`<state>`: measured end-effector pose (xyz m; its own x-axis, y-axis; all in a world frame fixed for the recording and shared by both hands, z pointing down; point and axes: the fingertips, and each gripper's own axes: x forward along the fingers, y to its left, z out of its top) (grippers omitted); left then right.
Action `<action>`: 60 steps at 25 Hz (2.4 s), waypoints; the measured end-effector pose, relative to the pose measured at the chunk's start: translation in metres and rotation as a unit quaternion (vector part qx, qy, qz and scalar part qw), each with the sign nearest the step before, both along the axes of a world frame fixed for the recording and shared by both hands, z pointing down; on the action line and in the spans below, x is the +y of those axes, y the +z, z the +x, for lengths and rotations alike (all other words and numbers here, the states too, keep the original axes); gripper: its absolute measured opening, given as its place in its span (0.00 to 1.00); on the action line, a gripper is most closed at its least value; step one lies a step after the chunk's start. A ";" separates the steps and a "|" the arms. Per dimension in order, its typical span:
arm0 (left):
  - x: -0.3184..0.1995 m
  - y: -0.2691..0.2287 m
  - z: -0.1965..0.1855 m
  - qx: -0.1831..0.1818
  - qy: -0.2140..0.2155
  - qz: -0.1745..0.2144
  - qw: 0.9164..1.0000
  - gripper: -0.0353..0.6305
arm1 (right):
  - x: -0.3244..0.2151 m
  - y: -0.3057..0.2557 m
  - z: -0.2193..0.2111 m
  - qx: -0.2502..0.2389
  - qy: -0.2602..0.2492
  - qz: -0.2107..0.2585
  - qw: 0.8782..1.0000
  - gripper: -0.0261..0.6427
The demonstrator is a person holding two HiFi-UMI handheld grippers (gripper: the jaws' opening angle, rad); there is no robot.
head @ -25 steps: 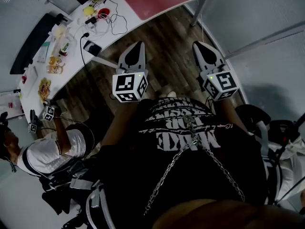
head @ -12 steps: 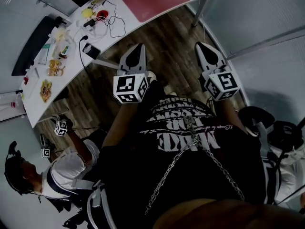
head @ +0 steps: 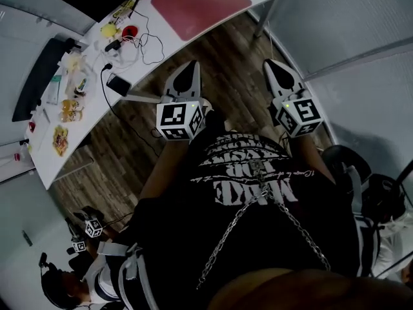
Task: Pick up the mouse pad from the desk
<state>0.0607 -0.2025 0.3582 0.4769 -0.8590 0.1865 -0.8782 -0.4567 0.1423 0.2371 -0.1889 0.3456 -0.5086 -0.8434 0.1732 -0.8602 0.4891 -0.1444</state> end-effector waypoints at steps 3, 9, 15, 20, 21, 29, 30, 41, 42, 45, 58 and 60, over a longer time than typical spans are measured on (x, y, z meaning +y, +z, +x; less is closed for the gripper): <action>-0.023 0.004 -0.006 0.004 0.003 -0.004 1.000 0.06 | -0.020 0.004 -0.005 0.005 0.007 -0.005 1.000 0.04; -0.069 0.027 -0.010 0.004 0.015 -0.024 1.000 0.06 | -0.069 0.022 -0.011 0.008 0.023 -0.025 0.999 0.04; -0.112 0.038 -0.042 0.010 0.004 -0.036 0.999 0.06 | -0.118 0.024 -0.038 0.014 0.021 -0.028 0.999 0.04; -0.147 0.035 -0.074 0.016 -0.006 -0.030 0.999 0.06 | -0.149 0.017 -0.079 0.050 -0.001 -0.003 0.999 0.04; -0.153 0.032 -0.079 0.018 -0.007 -0.026 0.999 0.06 | -0.154 0.013 -0.086 0.055 -0.005 0.002 0.998 0.04; -0.200 0.015 -0.109 0.035 0.001 -0.004 0.999 0.06 | -0.196 -0.008 -0.121 0.047 -0.002 0.018 0.999 0.04; -0.207 0.012 -0.110 0.034 0.005 0.001 0.999 0.06 | -0.201 -0.012 -0.122 0.046 0.002 0.021 0.999 0.04; -0.248 0.022 -0.101 0.037 0.016 -0.009 0.999 0.06 | -0.237 -0.007 -0.106 0.054 0.028 0.020 0.998 0.04; -0.253 0.026 -0.103 0.036 0.012 -0.015 0.999 0.06 | -0.245 -0.005 -0.106 0.054 0.024 0.018 0.998 0.04; -0.272 0.039 -0.111 0.033 -0.010 -0.032 0.999 0.06 | -0.273 0.003 -0.108 0.047 0.011 0.009 0.999 0.04; -0.375 0.107 -0.122 0.040 -0.124 -0.114 0.985 0.06 | -0.427 0.061 -0.102 0.044 -0.088 -0.035 0.995 0.04; -0.393 0.110 -0.115 0.042 -0.133 -0.115 0.984 0.06 | -0.451 0.063 -0.096 0.044 -0.096 -0.035 0.994 0.04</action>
<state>-0.0539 -0.5955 0.4683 0.2629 -0.8954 0.3594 -0.9431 -0.1599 0.2916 0.1415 -0.6398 0.4088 -0.6402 -0.7162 0.2780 -0.7622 0.6375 -0.1128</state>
